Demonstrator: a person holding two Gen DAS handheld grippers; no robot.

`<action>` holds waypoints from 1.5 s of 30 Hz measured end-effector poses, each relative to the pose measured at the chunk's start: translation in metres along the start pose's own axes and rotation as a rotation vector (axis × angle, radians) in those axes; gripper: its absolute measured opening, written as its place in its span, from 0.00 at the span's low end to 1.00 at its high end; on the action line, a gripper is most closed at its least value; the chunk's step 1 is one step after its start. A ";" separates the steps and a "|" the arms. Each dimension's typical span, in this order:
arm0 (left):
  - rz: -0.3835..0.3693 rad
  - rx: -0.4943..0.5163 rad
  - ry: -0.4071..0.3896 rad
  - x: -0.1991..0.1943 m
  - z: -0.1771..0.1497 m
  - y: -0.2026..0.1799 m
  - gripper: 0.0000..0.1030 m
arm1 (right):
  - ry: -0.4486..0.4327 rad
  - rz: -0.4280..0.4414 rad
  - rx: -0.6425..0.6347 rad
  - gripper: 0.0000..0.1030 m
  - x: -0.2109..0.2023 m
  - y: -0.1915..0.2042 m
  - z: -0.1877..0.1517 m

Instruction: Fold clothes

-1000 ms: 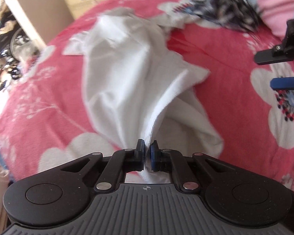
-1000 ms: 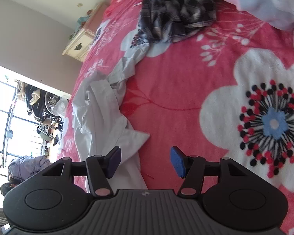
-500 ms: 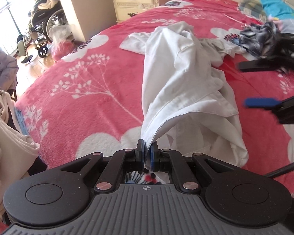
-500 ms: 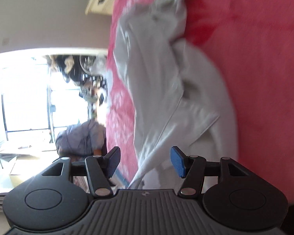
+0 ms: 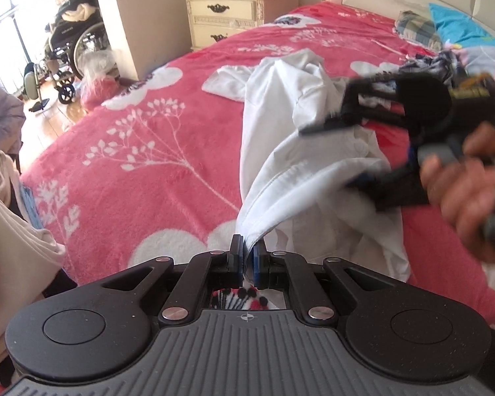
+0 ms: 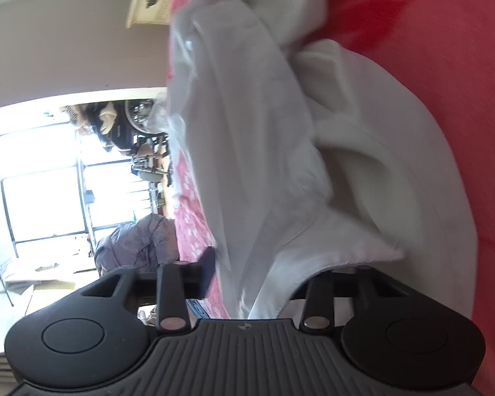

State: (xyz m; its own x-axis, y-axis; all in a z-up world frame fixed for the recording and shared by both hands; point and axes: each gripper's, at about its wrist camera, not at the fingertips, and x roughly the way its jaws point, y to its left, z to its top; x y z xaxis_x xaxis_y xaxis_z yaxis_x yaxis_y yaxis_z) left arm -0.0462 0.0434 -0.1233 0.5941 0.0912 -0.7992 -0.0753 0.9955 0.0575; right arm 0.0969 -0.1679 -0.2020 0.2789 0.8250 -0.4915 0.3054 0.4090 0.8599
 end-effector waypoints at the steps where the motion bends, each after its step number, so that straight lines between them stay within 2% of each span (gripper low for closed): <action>1: -0.007 0.003 0.005 0.002 -0.001 0.001 0.04 | 0.004 0.006 -0.024 0.18 0.001 0.005 0.001; 3: -0.035 0.004 0.022 0.009 -0.004 0.002 0.04 | 0.013 0.018 -0.076 0.12 0.003 0.015 0.000; 6: -0.076 -0.001 0.058 0.019 -0.007 0.002 0.08 | 0.034 0.048 -0.143 0.09 0.002 0.032 -0.007; 8: -0.133 -0.033 0.109 0.030 -0.008 0.005 0.19 | 0.048 0.074 -0.160 0.09 -0.001 0.041 -0.012; 10: -0.195 -0.075 0.158 0.041 -0.009 0.008 0.25 | 0.057 0.103 -0.166 0.09 -0.006 0.048 -0.016; 14: -0.249 -0.130 0.196 0.053 -0.015 0.008 0.28 | 0.044 0.167 -0.172 0.09 -0.026 0.063 -0.023; 17: -0.257 -0.142 0.204 0.057 -0.022 0.004 0.28 | 0.014 0.210 -0.185 0.09 -0.047 0.076 -0.024; 22: -0.245 -0.107 0.150 0.045 -0.031 -0.004 0.28 | -0.032 0.243 -0.222 0.09 -0.077 0.091 -0.024; 27: -0.258 -0.106 0.091 0.020 -0.031 -0.004 0.27 | -0.092 0.266 -0.198 0.09 -0.095 0.094 -0.019; 30: -0.302 -0.088 0.072 -0.001 -0.033 -0.001 0.31 | -0.119 0.264 -0.193 0.09 -0.100 0.088 -0.016; 35: -0.365 0.011 0.049 -0.031 -0.044 0.004 0.43 | -0.135 0.255 -0.207 0.09 -0.107 0.080 -0.017; 39: -0.381 0.037 0.061 -0.049 -0.048 0.021 0.45 | -0.126 0.259 -0.228 0.09 -0.115 0.075 -0.026; 41: -0.335 -0.013 0.065 -0.055 -0.045 0.031 0.46 | -0.118 0.259 -0.240 0.09 -0.117 0.074 -0.031; 43: -0.302 -0.109 0.052 -0.056 -0.035 0.042 0.46 | -0.110 0.255 -0.243 0.09 -0.117 0.072 -0.035; 45: -0.308 -0.186 0.020 -0.052 -0.020 0.048 0.46 | -0.101 0.246 -0.240 0.09 -0.114 0.069 -0.038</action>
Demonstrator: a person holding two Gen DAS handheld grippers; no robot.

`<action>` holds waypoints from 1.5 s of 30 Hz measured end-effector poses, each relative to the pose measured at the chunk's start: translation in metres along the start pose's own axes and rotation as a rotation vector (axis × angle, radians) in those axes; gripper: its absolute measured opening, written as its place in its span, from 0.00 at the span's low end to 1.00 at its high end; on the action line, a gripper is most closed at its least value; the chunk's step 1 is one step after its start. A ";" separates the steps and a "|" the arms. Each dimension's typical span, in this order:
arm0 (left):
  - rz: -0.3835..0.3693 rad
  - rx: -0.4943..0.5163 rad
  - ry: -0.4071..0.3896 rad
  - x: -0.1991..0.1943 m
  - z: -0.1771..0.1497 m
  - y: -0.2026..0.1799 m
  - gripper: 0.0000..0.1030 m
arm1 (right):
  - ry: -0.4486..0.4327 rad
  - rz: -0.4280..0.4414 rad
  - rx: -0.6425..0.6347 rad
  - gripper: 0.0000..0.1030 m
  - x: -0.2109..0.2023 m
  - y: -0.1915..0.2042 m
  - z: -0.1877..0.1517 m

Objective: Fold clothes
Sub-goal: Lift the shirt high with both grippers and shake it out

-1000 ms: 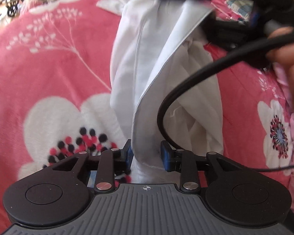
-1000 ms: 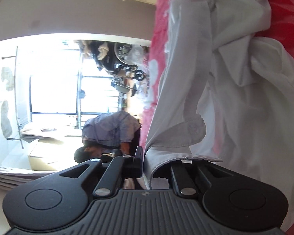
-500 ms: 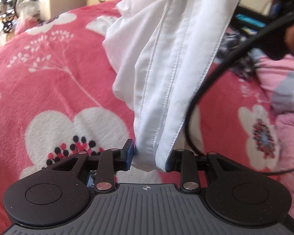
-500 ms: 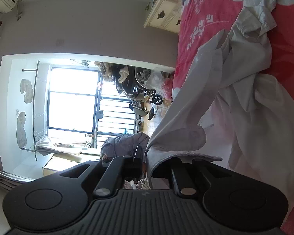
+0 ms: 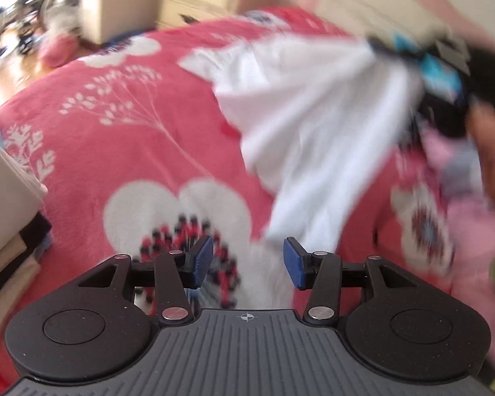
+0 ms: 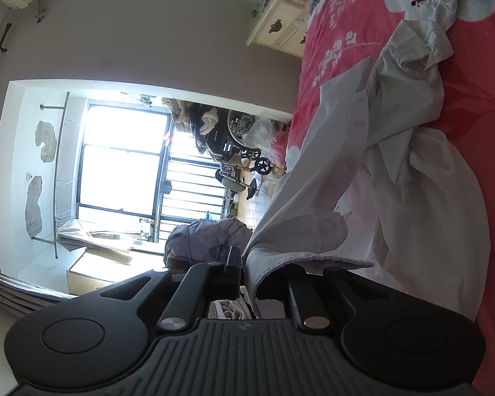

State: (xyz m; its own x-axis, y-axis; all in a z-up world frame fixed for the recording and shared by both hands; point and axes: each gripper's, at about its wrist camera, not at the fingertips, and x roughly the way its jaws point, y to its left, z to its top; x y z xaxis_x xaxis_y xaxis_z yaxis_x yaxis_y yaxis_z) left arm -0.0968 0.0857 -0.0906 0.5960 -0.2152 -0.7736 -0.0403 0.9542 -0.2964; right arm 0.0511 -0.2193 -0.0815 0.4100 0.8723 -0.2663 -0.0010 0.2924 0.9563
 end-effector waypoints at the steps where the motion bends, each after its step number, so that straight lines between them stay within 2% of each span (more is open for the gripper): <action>1: -0.021 -0.019 -0.017 0.003 0.009 -0.001 0.46 | 0.004 -0.003 0.000 0.09 0.001 -0.001 -0.002; 3: -0.091 -0.027 -0.035 0.010 0.026 -0.009 0.48 | 0.011 -0.008 -0.005 0.09 0.002 -0.002 -0.006; 5: -0.155 0.006 -0.030 0.021 0.039 -0.026 0.56 | 0.013 -0.008 -0.007 0.09 0.003 -0.003 -0.008; 8: -0.218 0.076 0.001 0.037 0.049 -0.051 0.62 | 0.008 0.002 0.004 0.09 0.003 -0.007 -0.009; 11: -0.201 0.132 0.055 0.059 0.043 -0.066 0.63 | -0.009 0.019 0.023 0.09 0.001 -0.011 -0.007; 16: -0.130 0.110 0.137 0.085 0.028 -0.059 0.63 | -0.024 0.054 0.055 0.09 -0.002 -0.018 -0.001; 18: -0.076 0.086 0.159 0.090 0.022 -0.050 0.57 | -0.029 0.070 0.057 0.09 -0.004 -0.017 0.000; 20: -0.014 0.037 0.188 0.098 0.019 -0.039 0.45 | -0.035 0.078 0.059 0.09 -0.006 -0.015 0.001; 21: 0.017 0.010 0.203 0.101 0.017 -0.033 0.43 | -0.040 0.083 0.063 0.09 -0.008 -0.015 0.001; 24: 0.057 -0.030 0.217 0.100 0.016 -0.022 0.31 | -0.059 0.081 0.070 0.09 -0.012 -0.012 0.004; 26: 0.069 -0.025 0.212 0.098 0.016 -0.022 0.14 | -0.074 0.073 0.074 0.09 -0.015 -0.009 0.007; 29: 0.095 -0.017 0.182 0.090 0.023 -0.027 0.00 | -0.103 0.084 0.064 0.06 -0.024 0.002 0.012; 32: 0.143 -0.014 0.083 0.068 0.045 -0.034 0.00 | -0.141 0.116 0.015 0.06 -0.039 0.025 0.019; 36: 0.189 -0.012 -0.113 0.021 0.085 -0.043 0.00 | -0.185 0.181 -0.087 0.06 -0.061 0.074 0.030; 40: 0.225 0.051 -0.356 -0.038 0.130 -0.064 0.00 | -0.233 0.254 -0.239 0.06 -0.090 0.141 0.034; 45: 0.232 0.121 -0.664 -0.124 0.173 -0.101 0.00 | -0.292 0.330 -0.444 0.06 -0.134 0.229 0.020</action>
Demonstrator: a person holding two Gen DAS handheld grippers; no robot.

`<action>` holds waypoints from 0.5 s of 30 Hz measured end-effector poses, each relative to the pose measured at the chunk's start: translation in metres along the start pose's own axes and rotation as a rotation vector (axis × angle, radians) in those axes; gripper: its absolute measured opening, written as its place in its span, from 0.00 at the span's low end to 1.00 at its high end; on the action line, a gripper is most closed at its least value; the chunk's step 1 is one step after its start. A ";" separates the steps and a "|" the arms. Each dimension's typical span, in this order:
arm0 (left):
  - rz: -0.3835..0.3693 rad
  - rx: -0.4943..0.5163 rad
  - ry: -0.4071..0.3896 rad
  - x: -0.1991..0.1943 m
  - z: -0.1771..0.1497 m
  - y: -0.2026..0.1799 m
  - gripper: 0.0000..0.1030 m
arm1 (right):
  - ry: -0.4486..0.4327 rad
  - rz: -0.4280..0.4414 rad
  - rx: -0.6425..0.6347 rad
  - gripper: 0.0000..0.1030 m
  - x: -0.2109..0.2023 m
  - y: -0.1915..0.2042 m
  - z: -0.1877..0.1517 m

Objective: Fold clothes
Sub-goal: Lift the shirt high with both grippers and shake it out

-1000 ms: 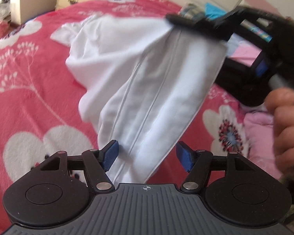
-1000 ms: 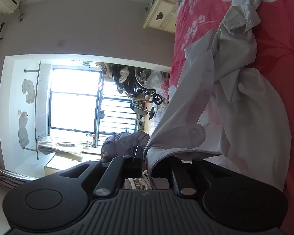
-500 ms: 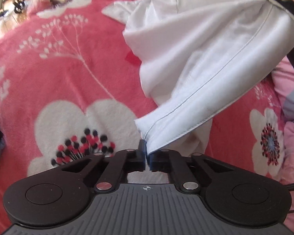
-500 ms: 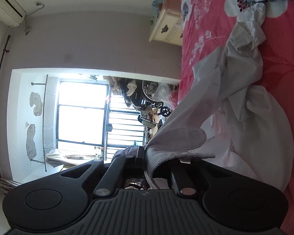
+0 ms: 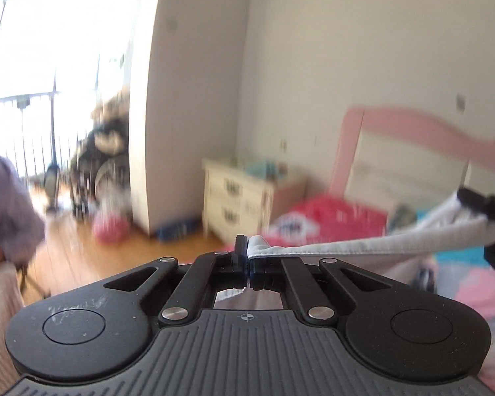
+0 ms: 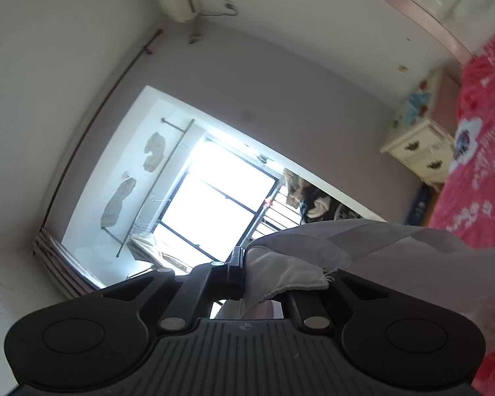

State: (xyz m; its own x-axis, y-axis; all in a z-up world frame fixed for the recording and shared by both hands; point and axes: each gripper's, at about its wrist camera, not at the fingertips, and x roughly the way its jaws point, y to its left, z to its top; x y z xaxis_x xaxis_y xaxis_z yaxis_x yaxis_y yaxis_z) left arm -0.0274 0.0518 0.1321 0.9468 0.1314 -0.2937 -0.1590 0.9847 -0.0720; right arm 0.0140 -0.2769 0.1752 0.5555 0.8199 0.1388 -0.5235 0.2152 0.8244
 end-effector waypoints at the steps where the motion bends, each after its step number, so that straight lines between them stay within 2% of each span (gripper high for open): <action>1: -0.002 0.010 -0.051 -0.010 0.016 -0.002 0.00 | -0.012 0.020 -0.032 0.06 -0.005 0.017 0.005; 4: -0.015 0.034 -0.183 -0.042 0.056 -0.008 0.00 | -0.044 0.076 -0.103 0.06 -0.020 0.063 0.013; 7: -0.038 0.038 -0.292 -0.068 0.082 -0.013 0.00 | -0.072 0.116 -0.149 0.06 -0.037 0.098 0.016; 15: -0.061 0.078 -0.481 -0.125 0.114 -0.036 0.00 | -0.087 0.198 -0.196 0.06 -0.072 0.156 0.013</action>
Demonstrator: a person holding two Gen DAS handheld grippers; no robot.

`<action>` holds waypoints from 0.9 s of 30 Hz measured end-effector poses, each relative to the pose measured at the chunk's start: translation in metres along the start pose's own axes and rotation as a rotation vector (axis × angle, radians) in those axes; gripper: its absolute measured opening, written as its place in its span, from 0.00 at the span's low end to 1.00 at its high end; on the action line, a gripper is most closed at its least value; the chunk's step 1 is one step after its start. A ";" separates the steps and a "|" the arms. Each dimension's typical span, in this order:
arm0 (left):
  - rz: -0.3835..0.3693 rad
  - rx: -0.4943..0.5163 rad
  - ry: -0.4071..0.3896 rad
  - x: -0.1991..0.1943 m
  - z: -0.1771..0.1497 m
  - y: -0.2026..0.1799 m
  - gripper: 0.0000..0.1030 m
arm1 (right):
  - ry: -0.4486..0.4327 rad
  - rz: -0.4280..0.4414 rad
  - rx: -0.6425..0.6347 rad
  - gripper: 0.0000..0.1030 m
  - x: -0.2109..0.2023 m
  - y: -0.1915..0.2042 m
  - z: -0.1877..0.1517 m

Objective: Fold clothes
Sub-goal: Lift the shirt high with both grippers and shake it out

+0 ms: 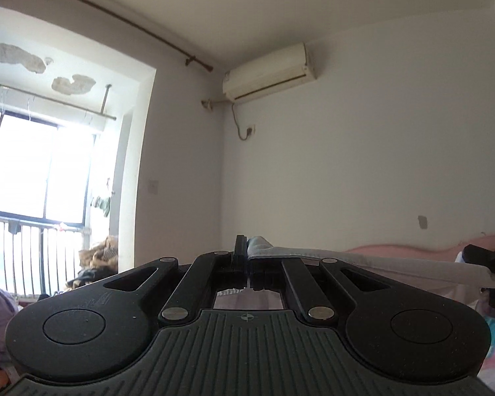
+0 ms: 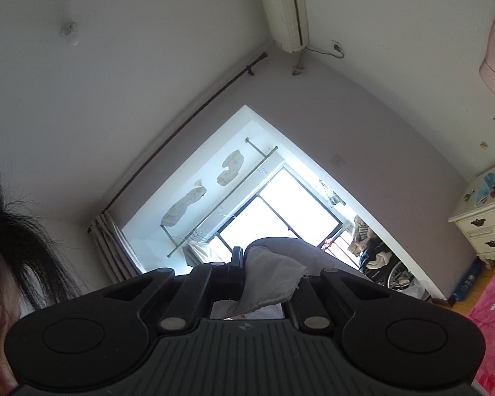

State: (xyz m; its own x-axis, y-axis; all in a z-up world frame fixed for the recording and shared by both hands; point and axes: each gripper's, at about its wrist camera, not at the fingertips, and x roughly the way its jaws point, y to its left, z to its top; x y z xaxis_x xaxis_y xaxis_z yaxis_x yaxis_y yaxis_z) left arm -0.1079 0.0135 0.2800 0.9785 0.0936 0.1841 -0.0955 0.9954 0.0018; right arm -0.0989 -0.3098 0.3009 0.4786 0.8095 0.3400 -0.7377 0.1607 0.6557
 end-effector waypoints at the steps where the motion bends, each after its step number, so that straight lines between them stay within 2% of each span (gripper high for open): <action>1: -0.002 0.005 -0.019 -0.004 0.006 -0.003 0.00 | 0.001 0.006 -0.003 0.06 -0.002 0.004 0.000; 6: -0.002 0.047 -0.110 -0.012 0.016 -0.017 0.00 | 0.006 0.005 0.005 0.06 -0.008 0.003 -0.004; 10: 0.000 0.066 -0.113 -0.011 0.013 -0.024 0.00 | 0.008 -0.037 0.021 0.06 -0.010 -0.017 -0.012; 16: 0.019 0.073 -0.018 0.028 -0.019 -0.031 0.00 | 0.024 -0.147 0.096 0.06 -0.004 -0.073 -0.026; 21: 0.024 0.039 0.114 0.092 -0.061 -0.034 0.00 | 0.032 -0.240 0.136 0.06 0.014 -0.128 -0.035; 27: 0.039 0.046 0.189 0.178 -0.113 -0.035 0.00 | 0.043 -0.350 0.118 0.06 0.060 -0.208 -0.029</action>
State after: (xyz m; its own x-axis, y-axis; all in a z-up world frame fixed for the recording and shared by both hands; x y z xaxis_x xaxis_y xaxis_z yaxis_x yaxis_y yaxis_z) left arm 0.0903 -0.0030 0.2017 0.9904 0.1381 -0.0032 -0.1378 0.9895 0.0437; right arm 0.0692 -0.2788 0.1655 0.6698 0.7406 0.0539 -0.4717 0.3683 0.8012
